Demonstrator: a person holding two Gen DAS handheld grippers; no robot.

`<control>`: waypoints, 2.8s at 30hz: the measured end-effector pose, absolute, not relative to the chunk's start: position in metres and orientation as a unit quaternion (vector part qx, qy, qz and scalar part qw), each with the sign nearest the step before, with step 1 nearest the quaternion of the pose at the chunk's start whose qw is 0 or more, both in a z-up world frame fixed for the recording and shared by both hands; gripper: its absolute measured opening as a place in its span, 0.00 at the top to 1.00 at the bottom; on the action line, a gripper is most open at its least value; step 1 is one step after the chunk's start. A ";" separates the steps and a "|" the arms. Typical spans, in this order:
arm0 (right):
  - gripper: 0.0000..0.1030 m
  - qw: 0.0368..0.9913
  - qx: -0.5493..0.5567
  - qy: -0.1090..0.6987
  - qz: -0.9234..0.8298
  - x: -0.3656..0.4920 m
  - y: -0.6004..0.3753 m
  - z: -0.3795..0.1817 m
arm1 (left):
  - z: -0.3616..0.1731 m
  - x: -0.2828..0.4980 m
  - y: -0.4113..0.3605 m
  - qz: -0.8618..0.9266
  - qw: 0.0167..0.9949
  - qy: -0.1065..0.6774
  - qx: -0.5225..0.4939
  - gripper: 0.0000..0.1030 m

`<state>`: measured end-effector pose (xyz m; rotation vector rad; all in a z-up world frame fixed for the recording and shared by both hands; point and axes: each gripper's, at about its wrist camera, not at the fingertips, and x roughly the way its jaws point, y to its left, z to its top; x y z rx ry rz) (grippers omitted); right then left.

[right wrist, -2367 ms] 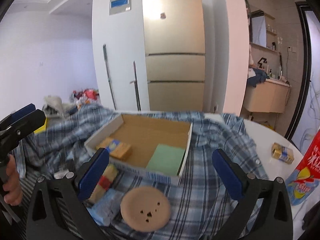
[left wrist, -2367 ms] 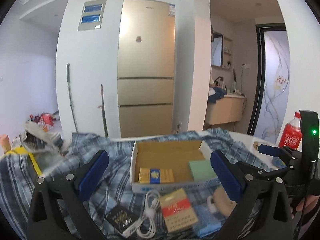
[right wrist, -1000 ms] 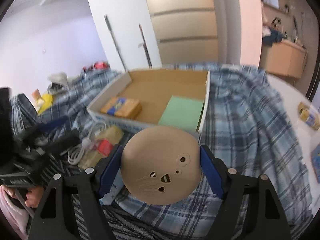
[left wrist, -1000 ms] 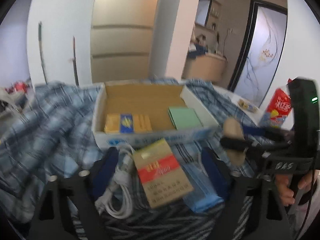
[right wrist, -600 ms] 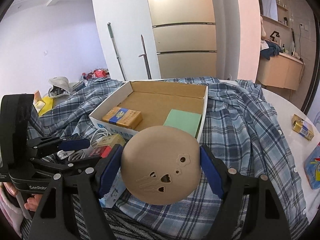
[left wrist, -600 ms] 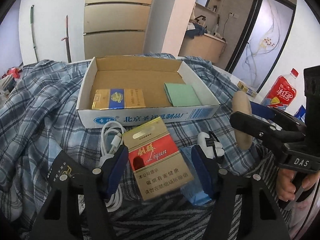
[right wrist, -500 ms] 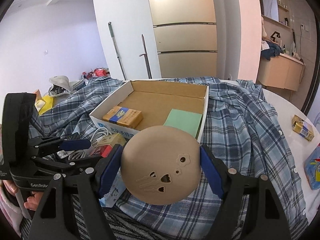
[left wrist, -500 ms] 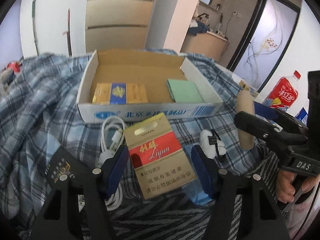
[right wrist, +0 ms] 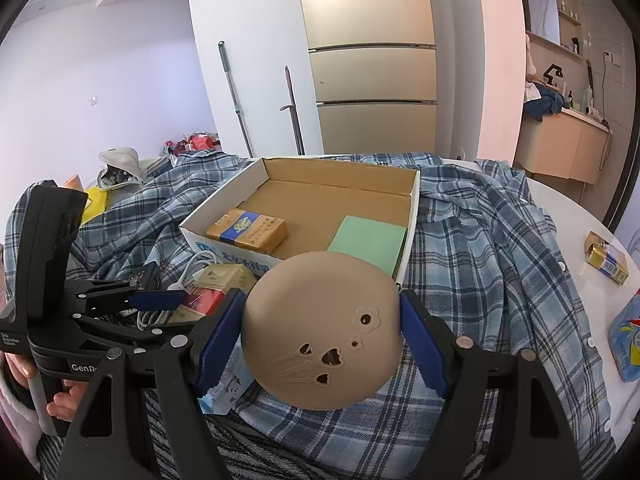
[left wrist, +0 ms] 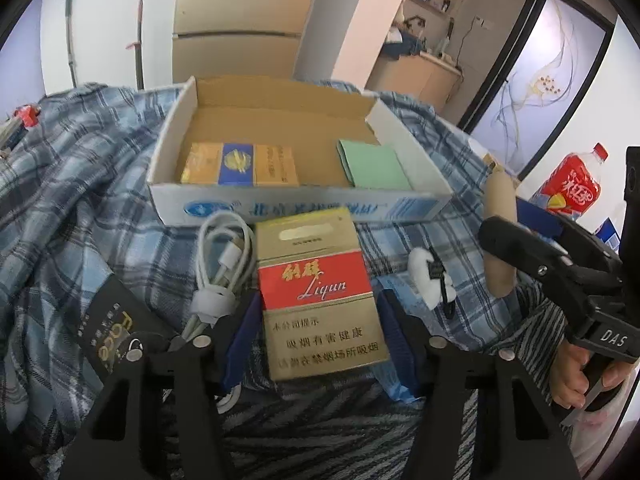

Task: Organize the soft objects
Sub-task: 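Lower the Liqun pack and wooden coaster into the white box and open both tools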

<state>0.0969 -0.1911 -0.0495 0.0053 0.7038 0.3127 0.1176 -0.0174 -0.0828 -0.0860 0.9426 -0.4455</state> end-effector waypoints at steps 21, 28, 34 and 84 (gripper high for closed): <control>0.26 0.971 -0.049 0.199 0.122 0.061 -0.180 -0.009 | -0.002 0.067 -0.016 -0.180 0.951 0.253 -0.003 0.43; 0.26 0.973 -0.046 0.206 0.094 0.075 -0.177 0.023 | 0.060 0.088 -0.026 -0.173 0.965 0.198 0.020 0.43; 0.26 0.973 -0.047 0.212 0.071 0.109 -0.172 0.060 | 0.104 0.106 -0.030 -0.151 0.971 0.183 0.014 0.43; 0.12 0.911 -0.014 0.407 0.064 0.240 -0.167 -0.045 | -0.009 0.273 -0.016 -0.109 0.929 0.352 0.011 0.11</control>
